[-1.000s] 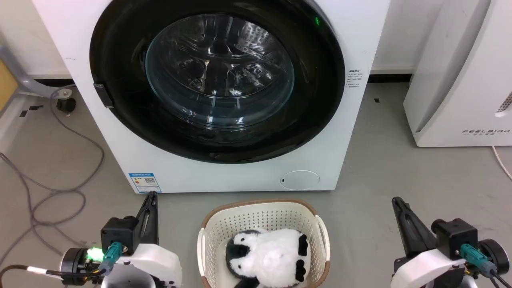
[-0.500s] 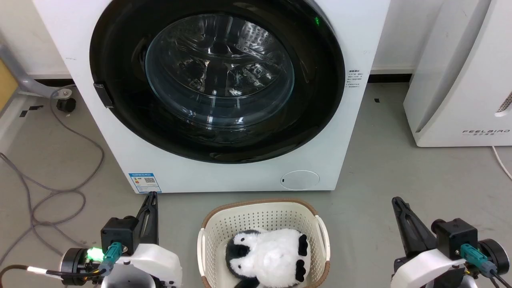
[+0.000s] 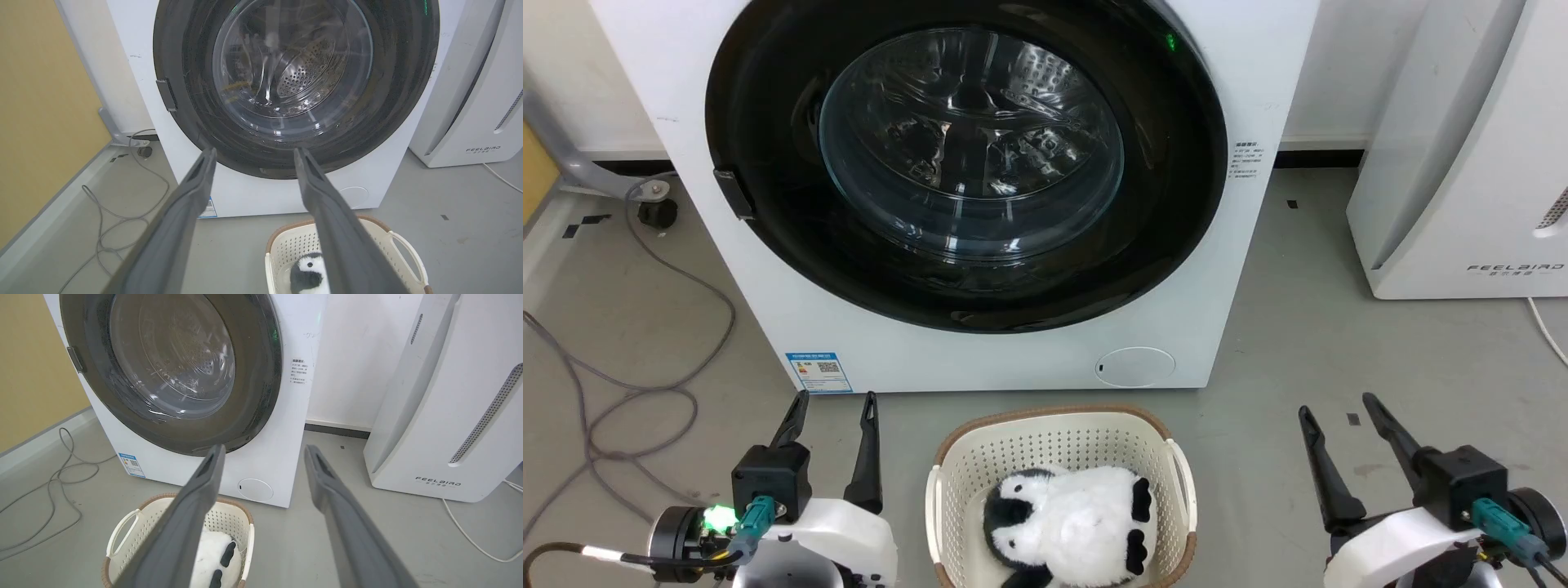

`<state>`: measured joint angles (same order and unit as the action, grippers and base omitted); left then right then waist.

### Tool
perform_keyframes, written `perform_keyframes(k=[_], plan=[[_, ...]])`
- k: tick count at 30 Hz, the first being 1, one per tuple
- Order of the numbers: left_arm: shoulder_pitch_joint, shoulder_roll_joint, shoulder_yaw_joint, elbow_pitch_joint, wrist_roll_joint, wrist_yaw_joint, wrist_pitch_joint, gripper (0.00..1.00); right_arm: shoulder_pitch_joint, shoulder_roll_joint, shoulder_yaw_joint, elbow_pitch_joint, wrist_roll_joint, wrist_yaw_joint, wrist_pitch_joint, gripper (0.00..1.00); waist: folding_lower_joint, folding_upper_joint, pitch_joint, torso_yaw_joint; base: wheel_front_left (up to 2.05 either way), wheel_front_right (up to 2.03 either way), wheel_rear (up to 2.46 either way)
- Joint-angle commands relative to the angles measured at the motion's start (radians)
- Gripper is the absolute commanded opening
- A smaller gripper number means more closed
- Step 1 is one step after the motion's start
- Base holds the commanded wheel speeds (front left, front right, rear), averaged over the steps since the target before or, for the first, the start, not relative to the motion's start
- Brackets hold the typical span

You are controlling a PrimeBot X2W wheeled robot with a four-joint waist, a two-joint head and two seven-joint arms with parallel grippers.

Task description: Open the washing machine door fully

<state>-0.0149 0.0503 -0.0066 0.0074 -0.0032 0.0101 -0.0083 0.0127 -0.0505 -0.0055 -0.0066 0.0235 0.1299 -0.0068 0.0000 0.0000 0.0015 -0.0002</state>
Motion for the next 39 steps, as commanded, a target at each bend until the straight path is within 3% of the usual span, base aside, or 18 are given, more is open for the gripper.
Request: perform_keyframes(k=[1, 23, 24, 25, 26, 39], plan=[[-0.003, 0.0, -0.003, 0.002, -0.004, 0.006, -0.009, 1.0, 0.001, 0.0, -0.005, -0.007, 0.014, 0.0, -0.012, 1.0, 0.0, 0.0, 0.0, 0.0, 0.0, 0.0, 0.0], [-0.008, 0.0, -0.02, 0.001, -0.017, 0.025, -0.055, 1.0, -0.004, 0.0, -0.024, -0.054, 0.15, 0.0, -0.058, 1.0, 0.0, 0.0, 0.006, 0.004, 0.0, 0.0, 0.0], [-0.008, 0.0, -0.021, 0.001, -0.017, 0.026, -0.057, 1.0, -0.004, 0.0, -0.025, -0.056, 0.155, 0.0, -0.06, 0.47, 0.0, 0.0, 0.006, 0.004, 0.0, 0.0, 0.0], [-0.008, 0.0, -0.021, 0.001, -0.018, 0.027, -0.059, 1.0, -0.005, 0.0, -0.026, -0.057, 0.163, 0.0, -0.062, 0.2, 0.0, 0.0, 0.006, 0.004, 0.0, 0.0, 0.0], [-0.008, 0.0, -0.022, 0.001, -0.018, 0.028, -0.062, 1.0, -0.005, 0.0, -0.027, -0.058, 0.173, 0.0, -0.064, 0.0, 0.0, 0.0, 0.007, 0.004, 0.0, 0.0, 0.0], [-0.011, 0.0, -0.032, 0.006, -0.023, 0.039, -0.089, 1.0, -0.021, 0.0, -0.032, -0.026, 0.55, 0.0, -0.091, 0.0, 0.0, 0.0, 0.01, 0.01, 0.0, 0.0, 0.0]])
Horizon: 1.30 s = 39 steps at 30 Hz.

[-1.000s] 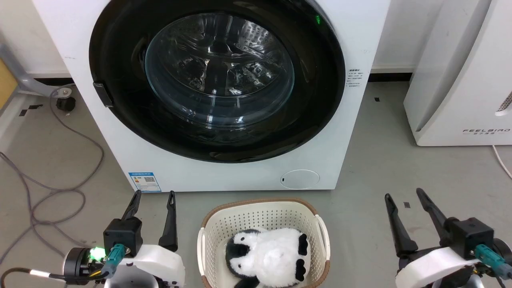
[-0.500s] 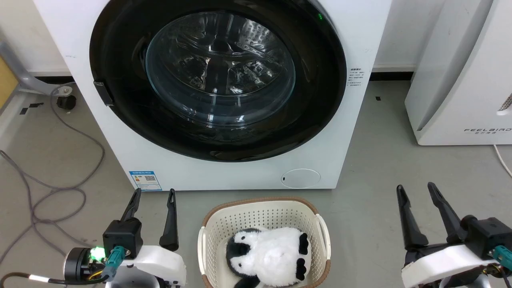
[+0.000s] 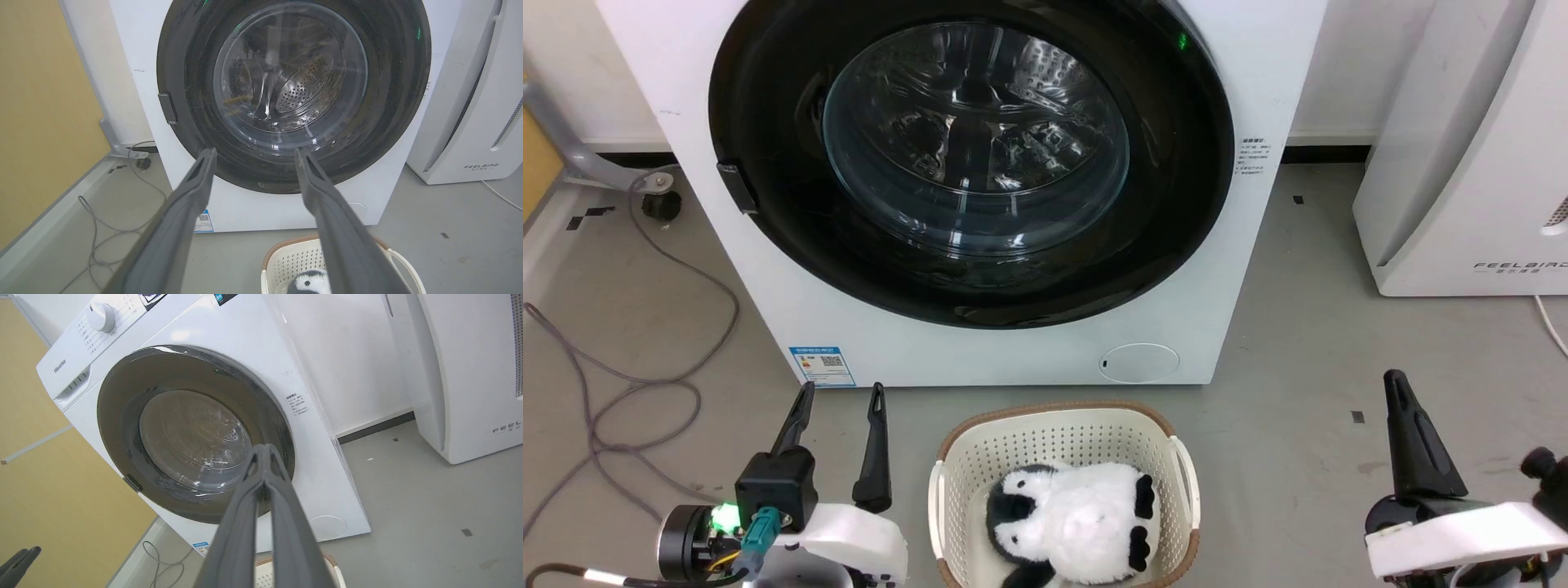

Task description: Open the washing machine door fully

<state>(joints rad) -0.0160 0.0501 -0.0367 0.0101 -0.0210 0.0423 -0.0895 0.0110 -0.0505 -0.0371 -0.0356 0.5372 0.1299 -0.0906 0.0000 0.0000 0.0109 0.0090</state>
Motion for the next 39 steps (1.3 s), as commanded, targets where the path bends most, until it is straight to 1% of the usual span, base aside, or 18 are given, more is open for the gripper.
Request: perform_keyframes(k=[1, 7, 11, 18, 23, 27, 35, 39], plan=[[-0.01, 0.0, -0.003, 0.004, -0.005, 0.008, -0.01, 1.0, -0.021, 0.0, 0.001, 0.005, 0.071, 0.0, -0.009, 0.0, 0.0, 0.0, 0.001, 0.001, 0.0, 0.0, 0.0], [-0.014, 0.0, -0.006, 0.004, -0.005, 0.012, -0.022, 1.0, -0.037, 0.0, 0.009, 0.018, 0.261, 0.0, -0.022, 0.0, 0.0, 0.0, 0.007, 0.005, 0.0, 0.0, 0.0], [-0.019, 0.0, -0.008, 0.002, -0.005, 0.015, -0.031, 1.0, -0.058, 0.0, -0.006, 0.035, 0.369, 0.0, -0.005, 0.0, 0.0, 0.0, 0.016, 0.007, 0.0, 0.0, 0.0], [-0.034, 0.0, -0.008, -0.002, -0.003, 0.018, -0.045, 1.0, -0.13, 0.0, -0.067, 0.104, 0.499, 0.0, 0.05, 0.0, 0.0, 0.0, 0.043, 0.015, 0.0, 0.0, 0.0], [-0.048, 0.0, -0.006, -0.006, -0.003, 0.022, -0.053, 1.0, -0.191, -0.008, -0.104, 0.154, 0.549, 0.0, 0.08, 0.0, 0.0, 0.0, 0.066, 0.021, 0.0, 0.0, 0.0], [-0.069, 0.0, -0.005, -0.01, -0.005, 0.026, -0.064, 1.0, -0.281, -0.024, -0.137, 0.214, 0.607, 0.0, 0.11, 0.0, 0.0, 0.0, 0.102, 0.033, 0.0, 0.0, 0.0], [-0.109, 0.0, -0.003, -0.012, -0.002, 0.022, -0.081, 1.0, -0.445, -0.062, -0.162, 0.323, 0.688, 0.001, 0.151, 0.0, 0.0, 0.0, 0.166, 0.057, 0.0, 0.0, 0.0], [-0.127, 0.0, 0.005, -0.013, -0.001, 0.023, -0.087, 1.0, -0.517, -0.08, -0.164, 0.37, 0.709, 0.001, 0.157, 0.0, 0.0, 0.0, 0.19, 0.065, 0.0, 0.0, 0.0]])
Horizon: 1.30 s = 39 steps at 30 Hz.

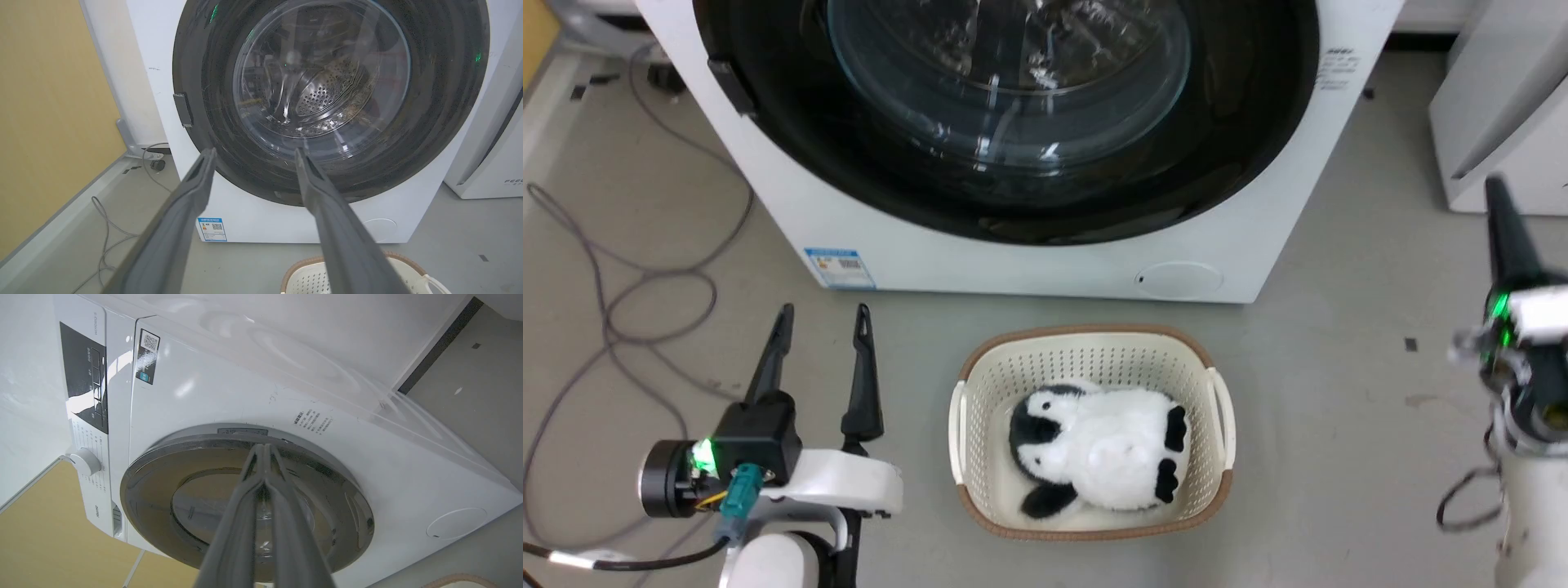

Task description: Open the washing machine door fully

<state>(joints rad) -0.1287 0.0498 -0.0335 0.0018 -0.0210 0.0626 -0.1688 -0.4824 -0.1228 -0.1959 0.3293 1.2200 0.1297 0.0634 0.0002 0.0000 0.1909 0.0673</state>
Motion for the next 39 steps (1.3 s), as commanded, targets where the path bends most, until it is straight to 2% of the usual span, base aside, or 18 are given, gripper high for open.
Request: perform_keyframes(k=[1, 10, 24, 30, 39], plan=[[-0.019, 0.001, 0.005, -0.006, -0.002, 0.003, -0.01, 1.0, -0.048, -0.011, -0.005, 0.02, 0.035, 0.001, 0.007, 0.0, -0.0001, 0.0, 0.018, 0.01, 0.0, 0.0, 0.0], [-0.061, 0.001, 0.033, -0.013, -0.014, 0.01, -0.031, 1.0, -0.276, -0.069, 0.035, 0.158, 0.075, 0.001, 0.045, 0.0, -0.0002, 0.0, 0.095, 0.048, 0.0, 0.0, 0.0], [-0.112, 0.001, 0.017, -0.02, -0.043, 0.033, -0.058, 1.0, -0.556, -0.146, 0.114, 0.339, 0.13, 0.001, 0.102, 0.0, -0.0002, 0.0, 0.202, 0.105, 0.0, 0.0, 0.0], [-0.132, 0.001, 0.012, -0.019, -0.053, 0.041, -0.07, 1.0, -0.632, -0.162, 0.147, 0.396, 0.169, 0.001, 0.123, 0.0, -0.0002, 0.0, 0.237, 0.125, 0.0, 0.0, 0.0], [-0.144, 0.001, 0.018, -0.014, -0.057, 0.052, -0.089, 1.0, -0.665, -0.175, 0.224, 0.439, 0.269, 0.001, 0.271, 0.0, -0.0002, 0.0, 0.251, 0.122, 0.0, 0.0, 0.0]])
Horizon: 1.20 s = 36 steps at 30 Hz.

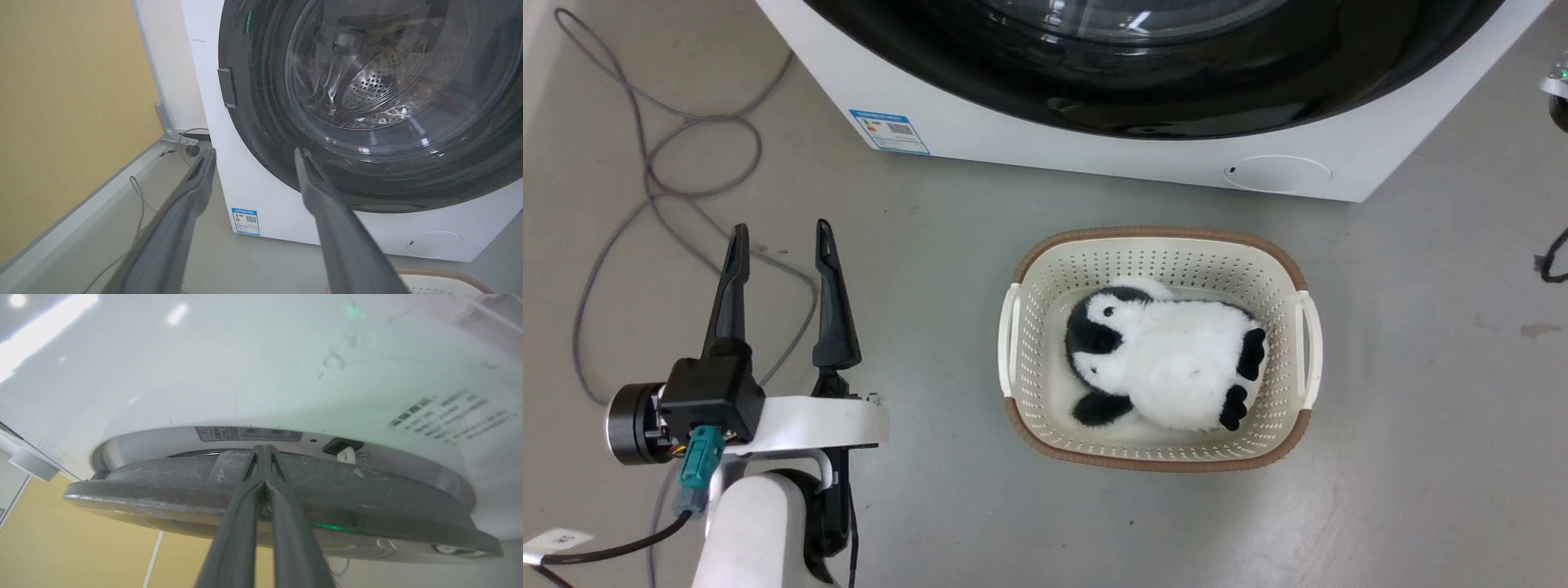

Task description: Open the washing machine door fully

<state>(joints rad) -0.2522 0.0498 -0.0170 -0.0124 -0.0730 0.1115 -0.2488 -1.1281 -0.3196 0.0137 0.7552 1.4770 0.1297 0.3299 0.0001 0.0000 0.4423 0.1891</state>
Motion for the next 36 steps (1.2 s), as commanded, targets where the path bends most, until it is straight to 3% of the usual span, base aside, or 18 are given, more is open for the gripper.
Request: perform_keyframes(k=[1, 16, 36], plan=[[-0.022, 0.001, 0.002, 0.001, -0.005, 0.003, -0.011, 1.0, -0.021, 0.021, 0.024, 0.014, 0.025, 0.001, 0.029, 0.0, -0.0001, 0.0, 0.0, -0.002, 0.0, 0.0, 0.0], [-0.013, 0.0, 0.017, 0.016, 0.004, -0.011, -0.013, 1.0, 0.061, 0.035, 0.081, -0.051, 0.054, 0.001, 0.146, 0.0, -0.0001, 0.0, -0.042, -0.052, 0.0, 0.0, 0.0], [0.093, 0.0, 0.065, 0.051, 0.028, -0.043, -0.013, 1.0, 0.373, 0.081, 0.158, -0.261, 0.106, 0.001, 0.285, 0.0, -0.0001, 0.0, -0.209, -0.098, 0.0, 0.0, 0.0]])
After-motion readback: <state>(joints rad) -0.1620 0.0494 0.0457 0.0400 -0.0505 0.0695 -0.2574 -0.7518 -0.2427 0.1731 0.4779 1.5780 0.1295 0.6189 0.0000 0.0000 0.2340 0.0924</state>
